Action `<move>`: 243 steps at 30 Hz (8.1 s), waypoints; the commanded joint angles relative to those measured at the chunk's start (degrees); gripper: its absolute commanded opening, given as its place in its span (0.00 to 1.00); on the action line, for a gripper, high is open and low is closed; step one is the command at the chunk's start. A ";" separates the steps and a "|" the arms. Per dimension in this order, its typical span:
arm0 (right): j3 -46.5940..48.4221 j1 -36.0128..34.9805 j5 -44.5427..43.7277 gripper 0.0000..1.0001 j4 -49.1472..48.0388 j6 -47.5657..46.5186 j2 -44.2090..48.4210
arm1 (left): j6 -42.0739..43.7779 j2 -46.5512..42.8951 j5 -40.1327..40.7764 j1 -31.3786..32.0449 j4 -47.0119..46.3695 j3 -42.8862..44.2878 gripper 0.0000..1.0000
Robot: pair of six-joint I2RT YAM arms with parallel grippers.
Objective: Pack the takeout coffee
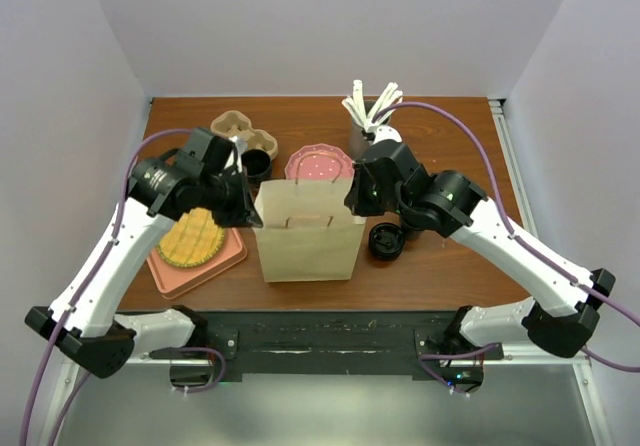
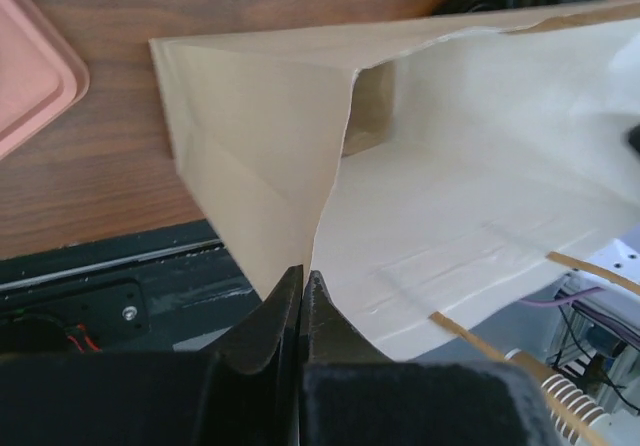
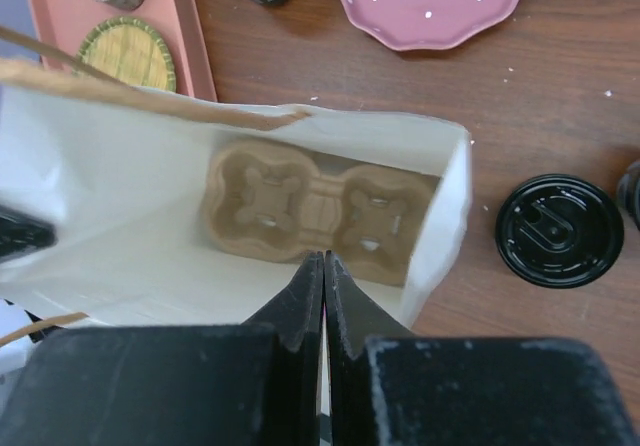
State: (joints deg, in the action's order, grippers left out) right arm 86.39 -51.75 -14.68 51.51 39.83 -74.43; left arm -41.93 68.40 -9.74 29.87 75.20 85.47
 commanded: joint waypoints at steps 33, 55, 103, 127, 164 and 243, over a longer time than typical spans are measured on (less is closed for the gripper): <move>10.02 -0.20 -3.61 0.50 4.66 -12.50 -3.34 | -0.69 1.30 11.49 5.73 -0.23 0.05 0.41; 12.16 -0.20 -4.66 0.00 11.17 -7.93 -3.88 | -1.48 2.80 8.16 5.64 -1.98 -0.82 0.00; -5.78 5.43 3.17 0.00 -2.81 3.47 6.04 | 4.75 0.68 5.43 0.28 -7.79 0.48 0.46; -2.03 3.58 -3.59 0.39 -1.07 0.08 8.34 | 10.02 3.93 6.31 2.74 -6.90 4.35 0.00; -9.83 25.28 -9.41 0.77 8.79 2.27 1.22 | 13.02 -17.69 3.23 2.74 -22.29 -16.13 0.00; 34.54 21.34 14.04 0.31 20.84 -21.47 -5.82 | 5.90 -3.89 9.56 2.74 -4.37 -2.51 0.38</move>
State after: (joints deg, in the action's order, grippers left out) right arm 116.25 -30.06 -8.21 68.69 18.81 -84.82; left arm -37.76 63.57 -1.89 32.34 67.79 79.11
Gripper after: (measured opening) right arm 0.727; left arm 0.375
